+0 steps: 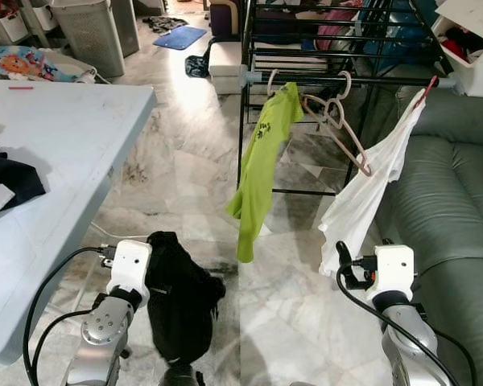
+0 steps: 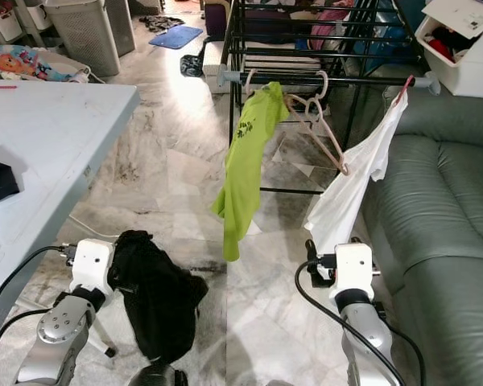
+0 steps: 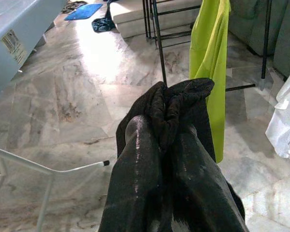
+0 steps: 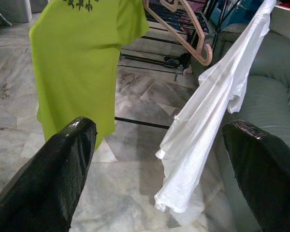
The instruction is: Hang hanger
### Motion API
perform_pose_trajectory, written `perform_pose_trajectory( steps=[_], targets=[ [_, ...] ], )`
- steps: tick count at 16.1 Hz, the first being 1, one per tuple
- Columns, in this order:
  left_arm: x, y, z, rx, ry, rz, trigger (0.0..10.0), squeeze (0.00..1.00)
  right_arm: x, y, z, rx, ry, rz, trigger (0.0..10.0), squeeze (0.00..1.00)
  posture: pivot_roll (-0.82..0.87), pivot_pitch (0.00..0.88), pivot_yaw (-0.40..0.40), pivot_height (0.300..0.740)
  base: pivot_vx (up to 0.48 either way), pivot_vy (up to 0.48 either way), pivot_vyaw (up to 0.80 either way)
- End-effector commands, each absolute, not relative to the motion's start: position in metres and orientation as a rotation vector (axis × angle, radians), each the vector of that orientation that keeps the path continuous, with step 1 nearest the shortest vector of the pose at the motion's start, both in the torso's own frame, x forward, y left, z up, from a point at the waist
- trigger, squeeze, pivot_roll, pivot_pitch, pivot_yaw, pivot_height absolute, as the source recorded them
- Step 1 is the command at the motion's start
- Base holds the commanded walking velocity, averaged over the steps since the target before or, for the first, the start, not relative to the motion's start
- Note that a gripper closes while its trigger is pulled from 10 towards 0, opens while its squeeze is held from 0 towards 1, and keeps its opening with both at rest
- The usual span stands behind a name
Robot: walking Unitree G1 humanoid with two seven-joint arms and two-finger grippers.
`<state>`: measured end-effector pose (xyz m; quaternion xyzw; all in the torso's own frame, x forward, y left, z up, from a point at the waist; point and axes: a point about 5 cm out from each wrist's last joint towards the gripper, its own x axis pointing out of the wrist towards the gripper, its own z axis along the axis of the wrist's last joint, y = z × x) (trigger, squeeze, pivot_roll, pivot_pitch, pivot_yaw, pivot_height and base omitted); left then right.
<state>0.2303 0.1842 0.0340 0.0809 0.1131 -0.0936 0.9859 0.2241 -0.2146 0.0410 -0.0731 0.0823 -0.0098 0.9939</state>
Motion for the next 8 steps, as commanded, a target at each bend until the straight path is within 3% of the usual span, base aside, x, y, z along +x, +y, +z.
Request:
perform_pose_trajectory(
  steps=[1,8],
  targets=[
    [0.2311,0.1842,0.0371,0.170,0.205,-0.194,10.0,0.00,0.2263,-0.2174,0.0422,-0.152,0.168,-0.023,10.0,0.00,0.00,0.000,0.002,0.740,0.000,0.000,0.00],
    [0.2302,0.1788,0.0355,0.149,0.198,-0.184,10.0,0.00,0.2265,-0.2145,0.0431,-0.159,0.171,0.004,10.0,0.00,0.01,0.000,-0.022,0.740,0.000,0.000,0.00]
  ],
)
